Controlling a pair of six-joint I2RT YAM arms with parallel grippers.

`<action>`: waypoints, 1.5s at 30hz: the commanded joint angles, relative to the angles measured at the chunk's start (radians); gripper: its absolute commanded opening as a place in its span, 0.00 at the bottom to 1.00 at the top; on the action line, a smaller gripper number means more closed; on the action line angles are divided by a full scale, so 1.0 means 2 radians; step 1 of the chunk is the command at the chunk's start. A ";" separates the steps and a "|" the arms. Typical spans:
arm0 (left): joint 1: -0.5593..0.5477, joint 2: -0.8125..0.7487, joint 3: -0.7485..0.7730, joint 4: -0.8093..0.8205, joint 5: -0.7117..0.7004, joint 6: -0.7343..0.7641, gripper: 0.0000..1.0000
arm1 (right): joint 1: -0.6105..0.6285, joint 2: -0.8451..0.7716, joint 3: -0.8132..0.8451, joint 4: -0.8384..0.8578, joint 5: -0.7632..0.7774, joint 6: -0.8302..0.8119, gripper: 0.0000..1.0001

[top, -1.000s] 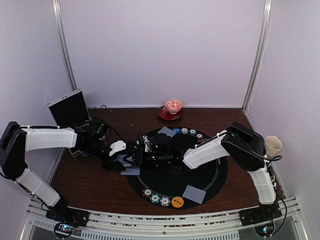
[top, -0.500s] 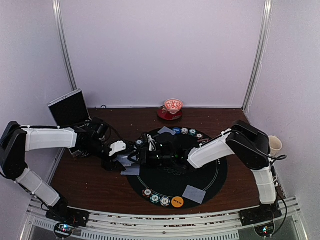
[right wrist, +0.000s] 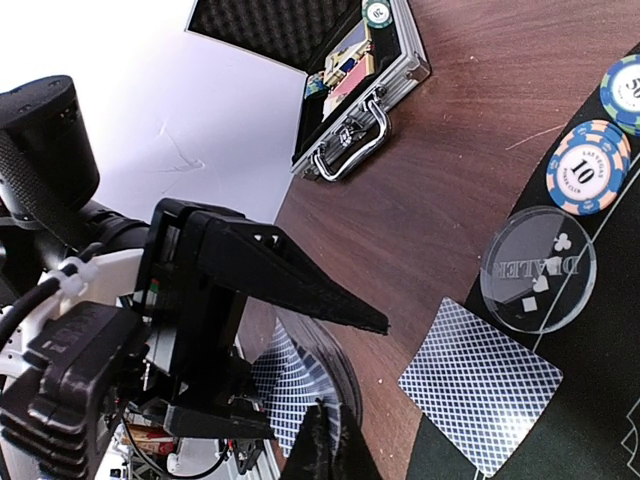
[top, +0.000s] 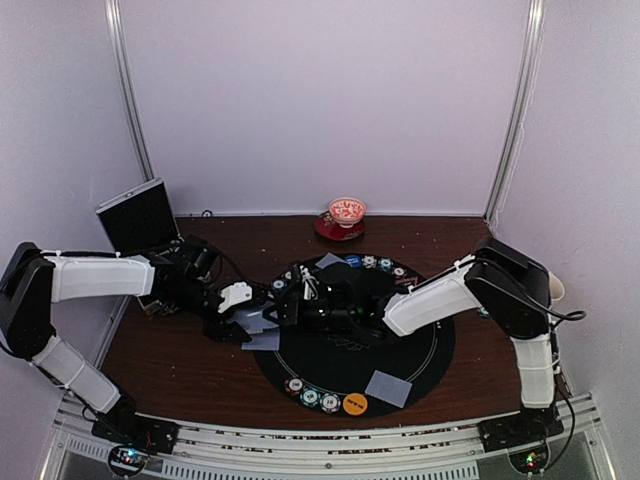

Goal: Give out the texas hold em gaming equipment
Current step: Pick up the poker card from the face-down deck piles, then distribute the poker card in the small blind area.

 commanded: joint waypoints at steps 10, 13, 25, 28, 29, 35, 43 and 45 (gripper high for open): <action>-0.002 -0.002 0.001 0.009 0.014 0.005 0.58 | -0.024 -0.096 -0.092 0.040 0.042 0.010 0.00; -0.002 -0.003 0.001 0.009 0.014 0.004 0.58 | -0.038 -0.116 -0.121 0.055 0.058 0.020 0.00; -0.002 -0.001 0.001 0.009 0.015 0.005 0.58 | -0.118 -0.092 -0.128 0.058 0.173 0.056 0.00; -0.002 0.000 0.001 0.009 0.015 0.005 0.58 | -0.137 -0.064 -0.099 0.041 0.191 0.059 0.00; -0.002 0.000 0.001 0.009 0.015 0.005 0.58 | -0.143 -0.055 -0.089 0.037 0.195 0.061 0.00; -0.002 -0.003 0.002 0.009 0.016 0.005 0.58 | -0.168 0.003 -0.016 0.018 0.204 0.081 0.00; -0.002 -0.007 0.002 0.008 0.017 0.006 0.58 | -0.170 0.059 0.065 -0.028 0.240 0.089 0.00; -0.002 -0.007 0.001 0.009 0.018 0.007 0.58 | -0.170 0.069 0.076 -0.038 0.241 0.091 0.00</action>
